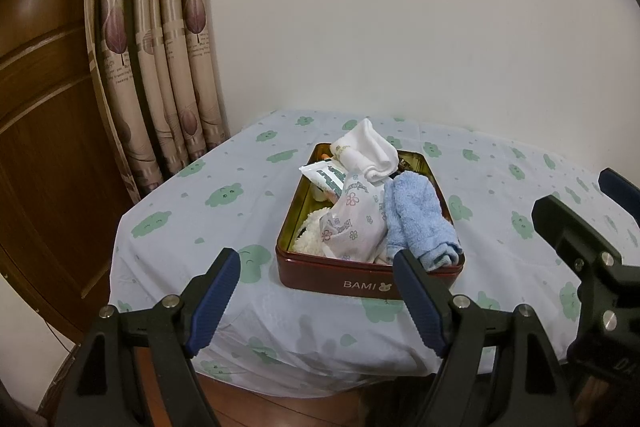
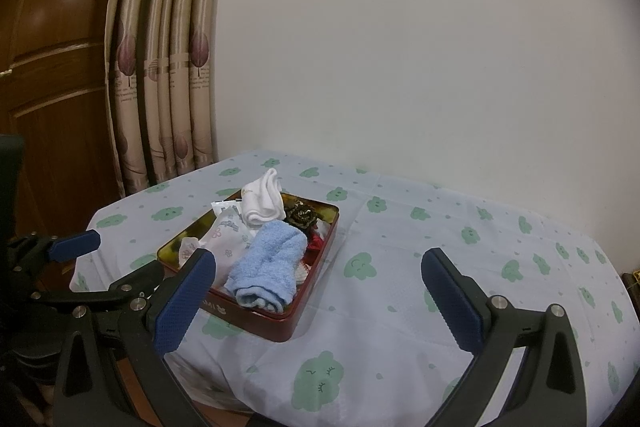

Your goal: Organize soft objects

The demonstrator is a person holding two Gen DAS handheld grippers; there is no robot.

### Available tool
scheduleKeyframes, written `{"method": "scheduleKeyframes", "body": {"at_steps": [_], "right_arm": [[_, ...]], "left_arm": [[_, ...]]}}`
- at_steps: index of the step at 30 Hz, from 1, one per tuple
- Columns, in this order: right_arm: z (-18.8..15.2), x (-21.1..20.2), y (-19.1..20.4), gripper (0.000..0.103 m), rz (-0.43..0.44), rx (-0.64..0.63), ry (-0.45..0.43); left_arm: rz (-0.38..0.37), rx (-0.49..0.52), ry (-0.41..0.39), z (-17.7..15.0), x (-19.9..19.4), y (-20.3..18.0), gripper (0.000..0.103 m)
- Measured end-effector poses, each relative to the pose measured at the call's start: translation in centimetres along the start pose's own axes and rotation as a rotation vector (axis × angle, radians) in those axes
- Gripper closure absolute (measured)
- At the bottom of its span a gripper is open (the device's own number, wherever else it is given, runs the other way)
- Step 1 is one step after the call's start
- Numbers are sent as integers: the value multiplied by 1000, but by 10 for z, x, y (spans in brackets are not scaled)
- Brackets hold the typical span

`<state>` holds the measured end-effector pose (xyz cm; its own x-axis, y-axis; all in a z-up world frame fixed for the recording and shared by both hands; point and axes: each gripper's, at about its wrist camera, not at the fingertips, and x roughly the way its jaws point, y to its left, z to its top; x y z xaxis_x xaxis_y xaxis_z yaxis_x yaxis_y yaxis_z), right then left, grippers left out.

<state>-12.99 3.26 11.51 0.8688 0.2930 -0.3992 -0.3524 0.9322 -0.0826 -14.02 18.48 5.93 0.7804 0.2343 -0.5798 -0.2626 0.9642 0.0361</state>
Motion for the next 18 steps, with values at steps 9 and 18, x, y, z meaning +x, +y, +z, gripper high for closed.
{"method": "scheduleKeyframes", "body": {"at_steps": [9, 18], "right_arm": [[1, 1, -1, 1, 4, 1, -2], [0, 1, -1, 1, 10, -3, 5]], "left_arm": [[-5, 5, 6, -1, 2, -2, 22], [-3, 11, 12, -1, 2, -3, 22]]}}
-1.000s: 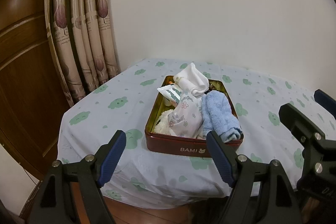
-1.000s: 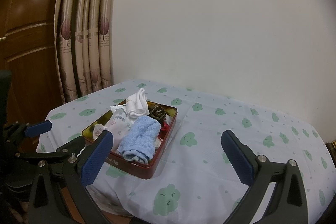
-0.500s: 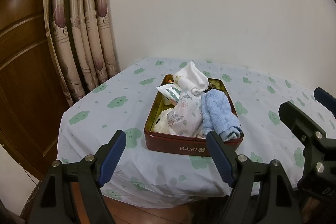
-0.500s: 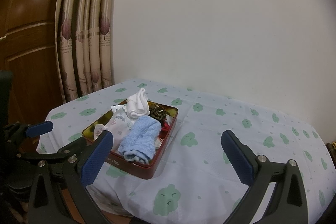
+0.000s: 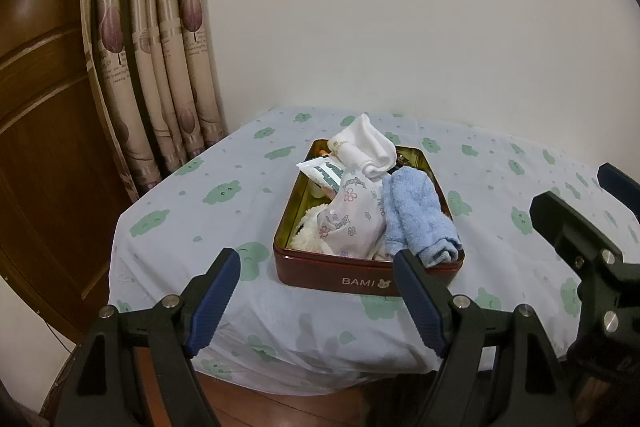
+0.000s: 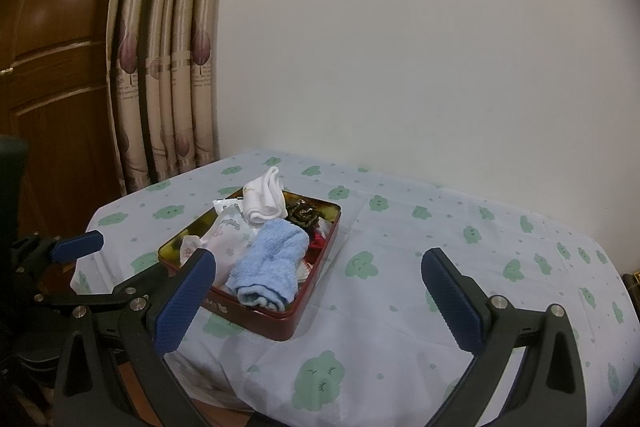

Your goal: Organize soft objects

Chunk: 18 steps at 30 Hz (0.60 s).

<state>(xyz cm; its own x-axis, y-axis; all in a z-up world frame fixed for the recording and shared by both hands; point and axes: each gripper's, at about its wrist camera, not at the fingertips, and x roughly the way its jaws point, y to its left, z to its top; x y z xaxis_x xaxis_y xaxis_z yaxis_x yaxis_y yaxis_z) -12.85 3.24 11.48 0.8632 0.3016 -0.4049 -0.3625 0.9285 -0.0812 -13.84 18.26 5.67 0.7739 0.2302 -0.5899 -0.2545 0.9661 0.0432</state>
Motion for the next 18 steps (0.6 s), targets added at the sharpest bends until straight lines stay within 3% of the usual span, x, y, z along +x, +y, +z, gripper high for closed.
{"method": "scheduleKeyframes", "body": {"at_steps": [18], "right_arm": [[0, 1, -2, 1, 8, -2, 1]], "left_arm": [[-4, 13, 9, 1, 1, -1, 22]]}}
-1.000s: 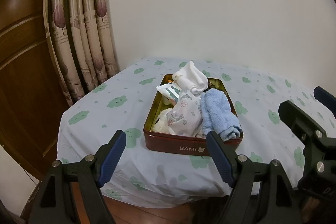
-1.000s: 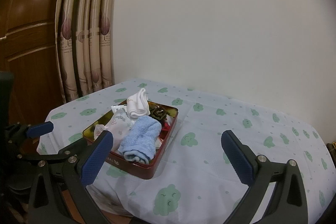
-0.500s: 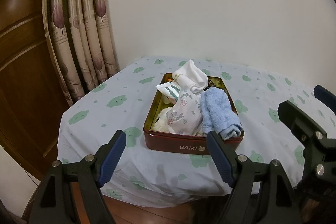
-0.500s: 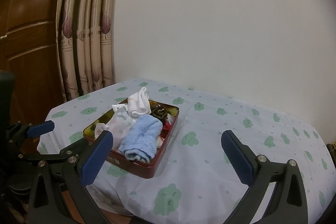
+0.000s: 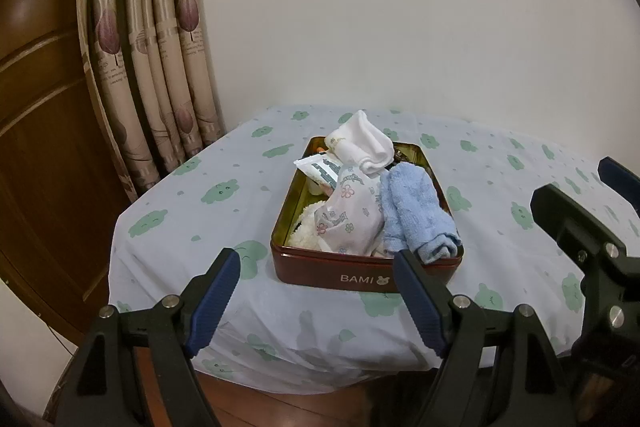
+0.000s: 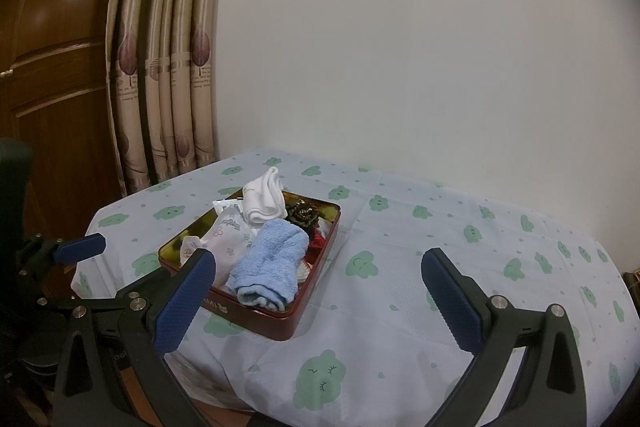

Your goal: Organize soft objects

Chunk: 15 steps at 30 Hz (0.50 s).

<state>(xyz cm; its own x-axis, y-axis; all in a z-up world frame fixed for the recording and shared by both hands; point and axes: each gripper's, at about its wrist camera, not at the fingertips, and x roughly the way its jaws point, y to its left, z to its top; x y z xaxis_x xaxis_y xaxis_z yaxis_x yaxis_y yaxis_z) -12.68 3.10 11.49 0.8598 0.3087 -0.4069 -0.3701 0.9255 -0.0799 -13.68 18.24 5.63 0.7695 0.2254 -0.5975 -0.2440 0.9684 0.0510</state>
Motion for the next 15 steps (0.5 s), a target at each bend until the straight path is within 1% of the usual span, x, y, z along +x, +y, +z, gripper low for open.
{"method": "scheduleKeyframes", "body": {"at_steps": [8, 10, 13, 15], "right_arm": [[0, 0, 0, 1, 0, 1, 2], [-1, -1, 0, 1, 2, 2, 1], [-1, 1, 0, 1, 7, 3, 3], [-2, 0, 0, 1, 9, 2, 2]], "left_arm": [[-13, 6, 3, -1, 1, -2, 22], [-13, 11, -23, -3, -2, -2, 22], [18, 32, -101, -5, -13, -5, 22], [22, 50, -111, -6, -15, -9, 22]]}}
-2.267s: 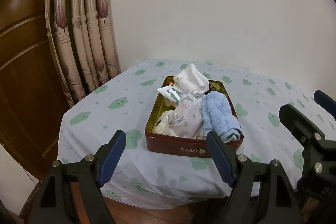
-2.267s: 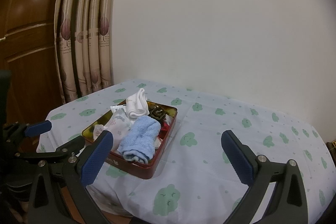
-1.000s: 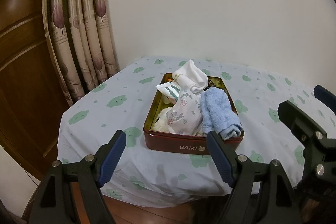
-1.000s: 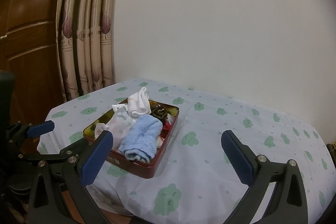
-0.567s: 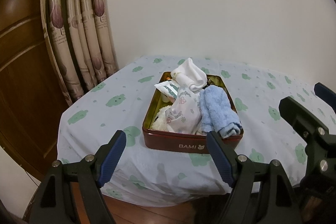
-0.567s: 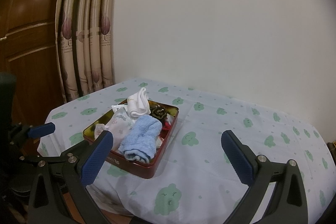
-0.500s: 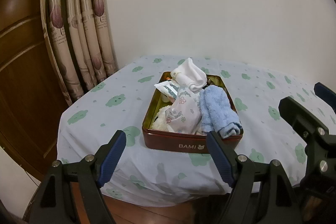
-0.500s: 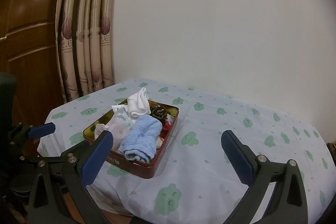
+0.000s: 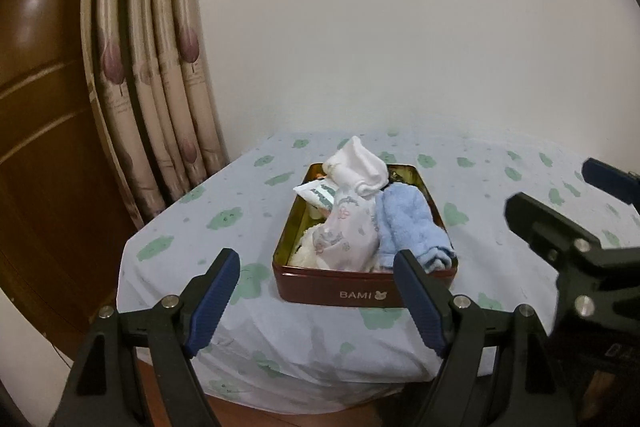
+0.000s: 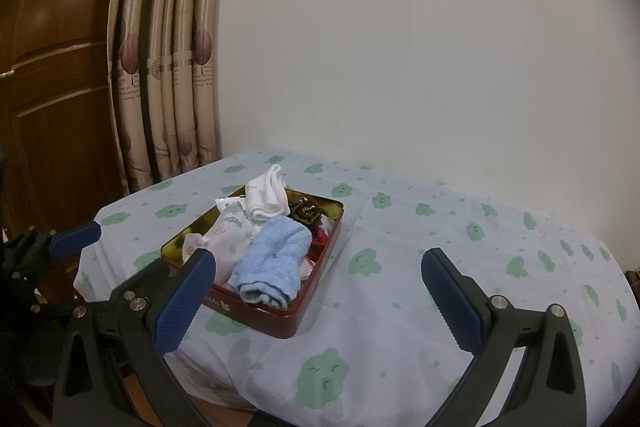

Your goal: Organize soft objects

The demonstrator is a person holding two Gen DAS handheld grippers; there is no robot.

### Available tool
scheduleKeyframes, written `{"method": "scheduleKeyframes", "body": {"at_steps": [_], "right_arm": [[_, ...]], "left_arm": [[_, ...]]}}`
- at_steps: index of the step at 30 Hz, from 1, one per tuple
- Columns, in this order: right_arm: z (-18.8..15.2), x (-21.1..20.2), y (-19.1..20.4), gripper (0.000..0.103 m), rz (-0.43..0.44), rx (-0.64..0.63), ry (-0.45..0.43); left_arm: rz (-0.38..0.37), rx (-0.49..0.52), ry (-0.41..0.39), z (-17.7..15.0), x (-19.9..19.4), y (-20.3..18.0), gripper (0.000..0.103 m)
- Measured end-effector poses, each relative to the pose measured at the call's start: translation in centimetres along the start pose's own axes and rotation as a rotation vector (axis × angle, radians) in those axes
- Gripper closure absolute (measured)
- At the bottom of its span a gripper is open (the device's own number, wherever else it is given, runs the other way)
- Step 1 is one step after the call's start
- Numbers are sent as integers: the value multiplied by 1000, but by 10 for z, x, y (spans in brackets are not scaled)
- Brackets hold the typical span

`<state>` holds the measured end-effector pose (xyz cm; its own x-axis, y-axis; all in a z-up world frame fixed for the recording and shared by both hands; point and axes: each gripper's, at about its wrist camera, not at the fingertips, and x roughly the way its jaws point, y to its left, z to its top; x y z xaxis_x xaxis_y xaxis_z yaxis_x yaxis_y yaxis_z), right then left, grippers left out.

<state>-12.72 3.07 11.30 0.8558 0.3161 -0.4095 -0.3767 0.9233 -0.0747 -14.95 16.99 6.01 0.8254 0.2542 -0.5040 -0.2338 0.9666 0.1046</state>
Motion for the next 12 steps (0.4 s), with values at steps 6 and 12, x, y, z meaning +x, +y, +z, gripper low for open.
{"method": "scheduleKeyframes", "body": {"at_steps": [6, 12], "right_arm": [[-1, 0, 0, 1, 0, 4, 1], [-1, 1, -1, 1, -6, 8, 1]], "left_arm": [[-10, -16, 9, 1, 3, 2, 22], [-10, -37, 42, 2, 9, 4, 22]]}}
